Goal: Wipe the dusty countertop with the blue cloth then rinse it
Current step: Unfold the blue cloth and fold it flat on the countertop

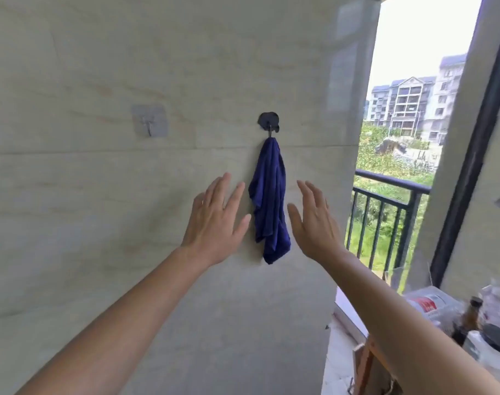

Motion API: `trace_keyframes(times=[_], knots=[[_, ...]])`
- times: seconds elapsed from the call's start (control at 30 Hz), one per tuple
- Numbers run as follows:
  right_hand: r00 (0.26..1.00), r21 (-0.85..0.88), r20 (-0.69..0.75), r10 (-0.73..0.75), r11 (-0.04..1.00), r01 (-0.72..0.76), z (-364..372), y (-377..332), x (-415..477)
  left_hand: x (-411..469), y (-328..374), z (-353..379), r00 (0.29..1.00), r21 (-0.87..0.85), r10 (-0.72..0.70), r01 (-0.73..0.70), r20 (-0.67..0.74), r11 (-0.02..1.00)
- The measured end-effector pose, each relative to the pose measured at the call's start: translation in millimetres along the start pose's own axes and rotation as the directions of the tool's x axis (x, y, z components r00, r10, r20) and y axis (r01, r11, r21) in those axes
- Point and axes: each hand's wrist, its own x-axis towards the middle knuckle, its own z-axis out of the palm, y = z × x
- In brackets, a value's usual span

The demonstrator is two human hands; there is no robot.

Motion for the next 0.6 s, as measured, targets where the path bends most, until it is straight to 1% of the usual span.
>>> trace_keyframes(times=[0.07, 0.1, 0.13, 0.2, 0.3, 0.4, 0.47, 0.53, 0.6], knots=[[0.992, 0.109, -0.112, 0.056, 0.993, -0.043, 7, 4, 24, 25, -8, 9, 0.994, -0.041, 0.02, -0.025, -0.11, 0.999], [0.985, 0.135, -0.158, 0.074, 0.989, -0.053, 9, 5, 35, 39, -10, 13, 0.984, -0.035, 0.034, -0.041, -0.176, 0.999], [0.979, 0.161, -0.179, 0.094, 0.985, -0.065, 10, 5, 45, 52, -10, 16, 0.971, -0.028, 0.061, -0.07, -0.23, 0.997], [0.973, 0.215, -0.198, 0.118, 0.974, -0.074, 14, 2, 62, 74, -11, 24, 0.942, -0.03, 0.069, -0.084, -0.329, 0.996], [0.974, 0.263, -0.195, 0.113, 0.963, -0.059, 22, -2, 81, 93, -11, 30, 0.895, -0.028, 0.071, -0.093, -0.44, 0.995], [0.979, 0.356, -0.152, 0.133, 0.932, -0.071, 28, -2, 93, 104, -7, 31, 0.871, 0.003, 0.103, -0.116, -0.481, 0.993], [0.983, 0.425, -0.108, 0.146, 0.901, -0.087, 27, 2, 97, 109, -3, 30, 0.879, 0.033, 0.099, -0.094, -0.466, 0.995], [0.986, 0.449, -0.086, 0.14, 0.889, -0.086, 21, 7, 100, 112, 1, 30, 0.897, 0.025, 0.05, -0.043, -0.439, 0.999], [0.987, 0.443, -0.099, 0.123, 0.894, -0.067, 13, 14, 103, 115, 8, 28, 0.91, -0.011, -0.019, 0.016, -0.415, 1.0]])
